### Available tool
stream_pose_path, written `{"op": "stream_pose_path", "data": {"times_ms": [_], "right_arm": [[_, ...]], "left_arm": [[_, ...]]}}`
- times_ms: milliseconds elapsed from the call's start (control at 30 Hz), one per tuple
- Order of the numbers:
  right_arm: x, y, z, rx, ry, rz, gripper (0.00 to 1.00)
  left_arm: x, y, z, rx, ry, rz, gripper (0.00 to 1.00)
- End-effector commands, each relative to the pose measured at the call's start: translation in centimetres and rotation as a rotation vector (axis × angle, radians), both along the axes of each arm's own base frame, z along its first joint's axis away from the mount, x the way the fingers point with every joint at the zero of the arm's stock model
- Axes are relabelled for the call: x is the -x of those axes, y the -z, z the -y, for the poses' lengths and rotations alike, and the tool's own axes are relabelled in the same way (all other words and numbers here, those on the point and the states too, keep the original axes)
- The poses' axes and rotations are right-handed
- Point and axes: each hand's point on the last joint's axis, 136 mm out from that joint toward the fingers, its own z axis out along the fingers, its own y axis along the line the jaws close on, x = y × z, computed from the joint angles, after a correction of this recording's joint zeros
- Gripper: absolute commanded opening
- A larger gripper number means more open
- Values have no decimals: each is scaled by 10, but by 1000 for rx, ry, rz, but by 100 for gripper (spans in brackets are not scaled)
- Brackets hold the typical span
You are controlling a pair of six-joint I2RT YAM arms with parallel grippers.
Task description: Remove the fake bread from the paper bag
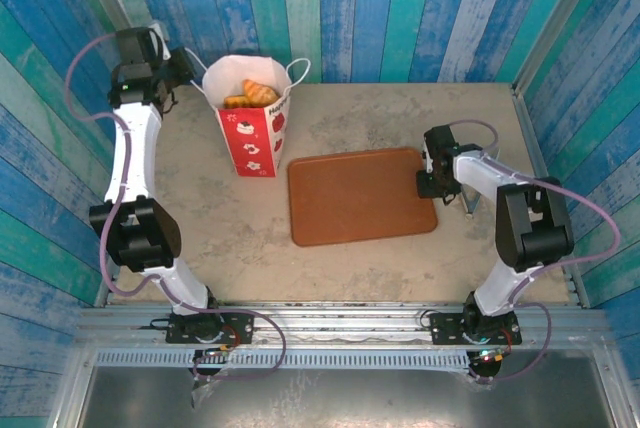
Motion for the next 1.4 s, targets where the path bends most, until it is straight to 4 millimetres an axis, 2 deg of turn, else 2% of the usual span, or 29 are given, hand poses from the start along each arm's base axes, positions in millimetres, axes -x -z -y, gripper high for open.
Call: {"op": "stream_pose_path", "data": {"times_ms": [0,200,333,367,500,567,633,767,900,1200,1367], "right_arm": [[-25,-3,7,-4,39,42,9],[-59,-7,6,-27,60,76,9],[-75,-5,4,-37,65,75,10],[-78,-4,3,-38,69,73,10],[-84,0,3,-45,95,77,10],[-87,0,10,-22,139,88,10],[-91,0,6,-47,137,96,11],[-89,7,9,-21,119,62,12],[-83,3,16,-19,144,68,11],[-72,7,17,-67,206,74,10],[-75,8,13,-106,222,95,10]], "left_arm": [[16,-40,10,1,45,95,0],[22,-35,25,31,128,94,7],[25,-27,32,52,165,81,21],[26,-26,33,56,167,78,27],[30,-23,33,52,166,71,44],[33,-24,34,51,170,81,45],[34,-24,36,54,179,89,48],[37,-23,37,51,182,77,60],[44,-23,34,45,163,77,72],[68,-43,35,43,140,147,89],[77,-46,36,35,136,160,98]]}}
